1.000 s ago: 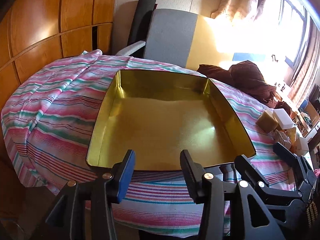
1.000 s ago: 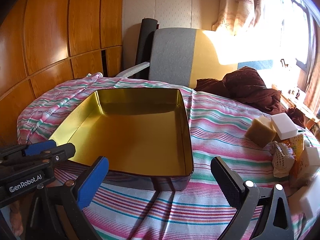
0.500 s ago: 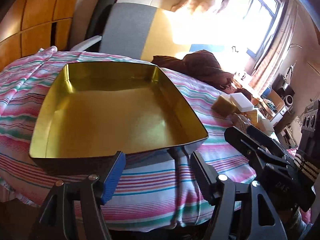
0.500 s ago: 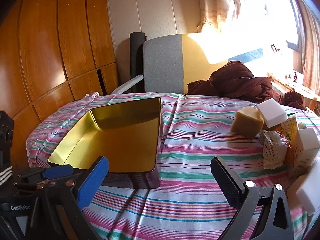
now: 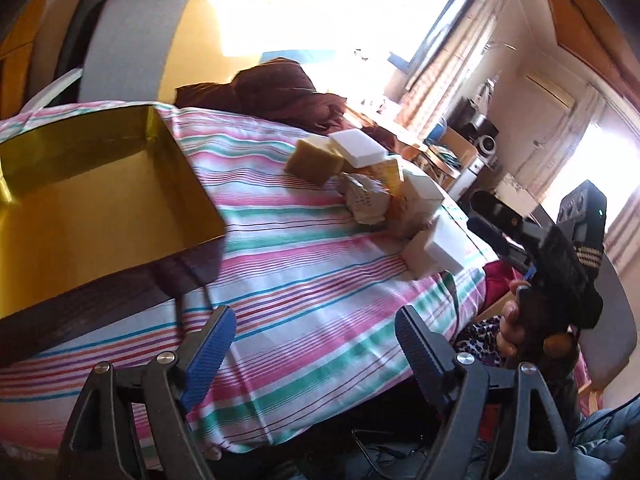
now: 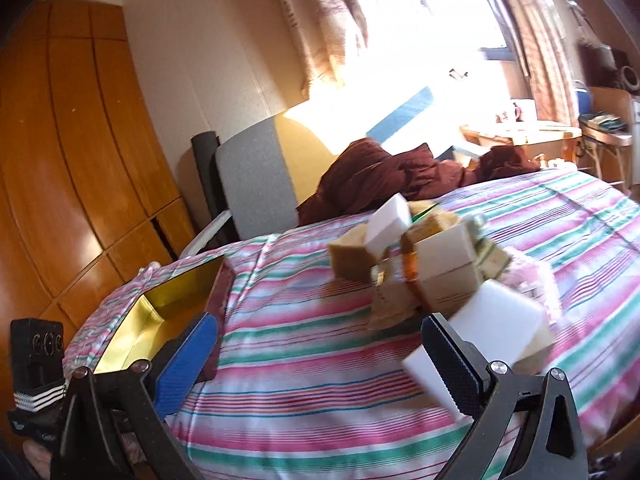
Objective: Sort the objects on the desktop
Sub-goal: 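Grasp a white melamine sponge from the pile with the left tool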
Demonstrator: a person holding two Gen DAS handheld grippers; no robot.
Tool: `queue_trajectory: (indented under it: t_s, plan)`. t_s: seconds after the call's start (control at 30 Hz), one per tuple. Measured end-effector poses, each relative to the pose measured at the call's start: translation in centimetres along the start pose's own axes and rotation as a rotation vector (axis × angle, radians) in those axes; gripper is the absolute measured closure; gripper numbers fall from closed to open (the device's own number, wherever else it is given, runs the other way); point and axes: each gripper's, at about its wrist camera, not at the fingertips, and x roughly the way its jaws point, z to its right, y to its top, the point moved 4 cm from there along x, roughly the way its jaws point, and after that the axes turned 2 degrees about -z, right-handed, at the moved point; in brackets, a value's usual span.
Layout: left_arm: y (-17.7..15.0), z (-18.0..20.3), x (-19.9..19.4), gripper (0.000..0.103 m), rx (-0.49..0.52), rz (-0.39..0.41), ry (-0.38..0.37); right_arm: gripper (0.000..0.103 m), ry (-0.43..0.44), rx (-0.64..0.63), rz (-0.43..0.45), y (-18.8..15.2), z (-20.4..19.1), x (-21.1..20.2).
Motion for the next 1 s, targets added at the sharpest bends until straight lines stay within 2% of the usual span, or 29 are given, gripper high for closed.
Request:
queue_trajectory:
  t_s: [0.13,0.23,0.3,0.5,0.67,1.0]
  plan:
    - [1.7,5.2,1.2,0.021,0.155,0.019,-0.055,0.000,-0.097,0.087,0.102,2.3,4.6,-2.8]
    - [2.7,8.3,4.4,0.022,0.247,-0.027,-0.071,0.000,-0.153,0.134,0.151,3.2,7.6,-4.5]
    - [2.9,9.9,6.5,0.027,0.295,-0.069,-0.081,0.000,-0.183,0.151,0.166,3.4,9.0,-5.1]
    - [3.5,14.3,11.0,0.028,0.415,-0.145,-0.103,0.000,-0.225,0.212,0.173,3.2,12.5,-5.7]
    - [4.1,15.7,14.3,0.027,0.473,-0.191,-0.087,0.000,-0.240,0.273,0.159,2.4,14.7,-5.3]
    - [4.6,16.7,17.4,0.027,0.558,-0.235,-0.070,0.000,-0.253,0.300,0.134,1.3,16.2,-4.6]
